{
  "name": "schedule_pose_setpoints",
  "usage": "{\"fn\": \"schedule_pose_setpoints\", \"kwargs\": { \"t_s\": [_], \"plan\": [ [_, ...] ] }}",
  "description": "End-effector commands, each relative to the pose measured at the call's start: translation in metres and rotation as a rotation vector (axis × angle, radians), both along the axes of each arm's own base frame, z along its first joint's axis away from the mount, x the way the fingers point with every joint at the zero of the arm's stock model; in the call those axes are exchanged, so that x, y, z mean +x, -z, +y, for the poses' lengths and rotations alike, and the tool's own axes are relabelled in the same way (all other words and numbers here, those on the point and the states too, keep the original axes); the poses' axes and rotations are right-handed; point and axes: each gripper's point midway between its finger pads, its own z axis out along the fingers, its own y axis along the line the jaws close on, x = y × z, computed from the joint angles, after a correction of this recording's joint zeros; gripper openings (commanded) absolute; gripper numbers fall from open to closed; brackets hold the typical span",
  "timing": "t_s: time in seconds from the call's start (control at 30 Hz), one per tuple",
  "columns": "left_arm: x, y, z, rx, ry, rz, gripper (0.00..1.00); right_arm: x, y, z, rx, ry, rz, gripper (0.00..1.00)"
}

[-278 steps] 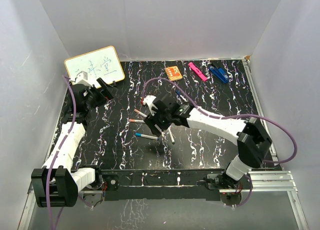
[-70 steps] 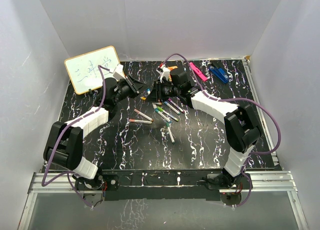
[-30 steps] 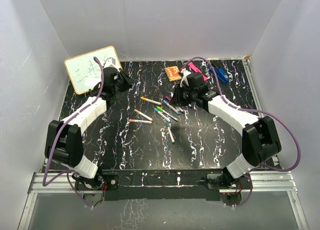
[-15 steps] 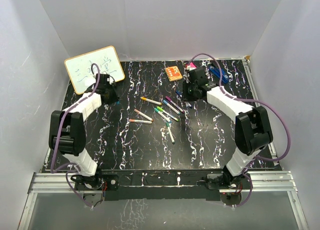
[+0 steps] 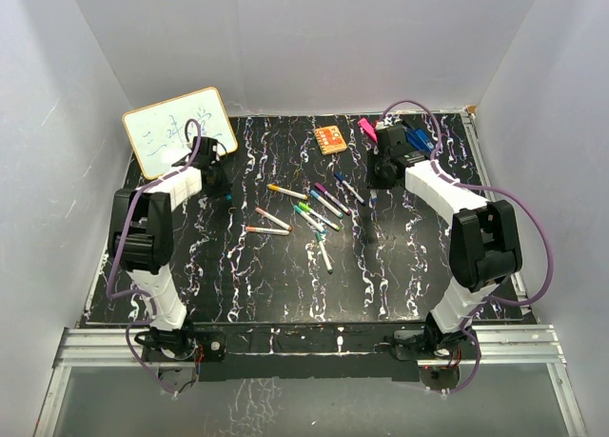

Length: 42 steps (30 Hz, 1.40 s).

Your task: Open the pen caps

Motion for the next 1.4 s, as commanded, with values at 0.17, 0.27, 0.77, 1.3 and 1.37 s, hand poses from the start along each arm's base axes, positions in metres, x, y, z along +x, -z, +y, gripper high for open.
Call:
{"fn": "schedule_pose_setpoints", "kwargs": {
  "t_s": [0.17,0.27,0.77,1.3,1.37],
  "plan": [
    [0.027,-0.005,-0.024,-0.05,-0.008,-0.04,0.0,0.017,-0.009,-0.008,-0.004,0.035,-0.049,0.0],
    [0.036,-0.003,-0.035,-0.062,0.0,-0.043,0.0,0.017,-0.008,-0.008,-0.004,0.037,-0.047,0.0],
    [0.043,0.021,-0.059,-0.065,-0.004,-0.001,0.01,0.015,0.016,-0.016,-0.026,0.055,-0.003,0.0],
    [0.038,-0.002,-0.061,-0.099,-0.018,-0.022,0.44,0.04,0.064,-0.055,-0.154,0.144,0.021,0.0],
    [0.04,-0.018,-0.062,-0.108,-0.018,-0.05,0.47,0.044,0.068,-0.059,-0.169,0.153,0.019,0.0]
  ]
}}
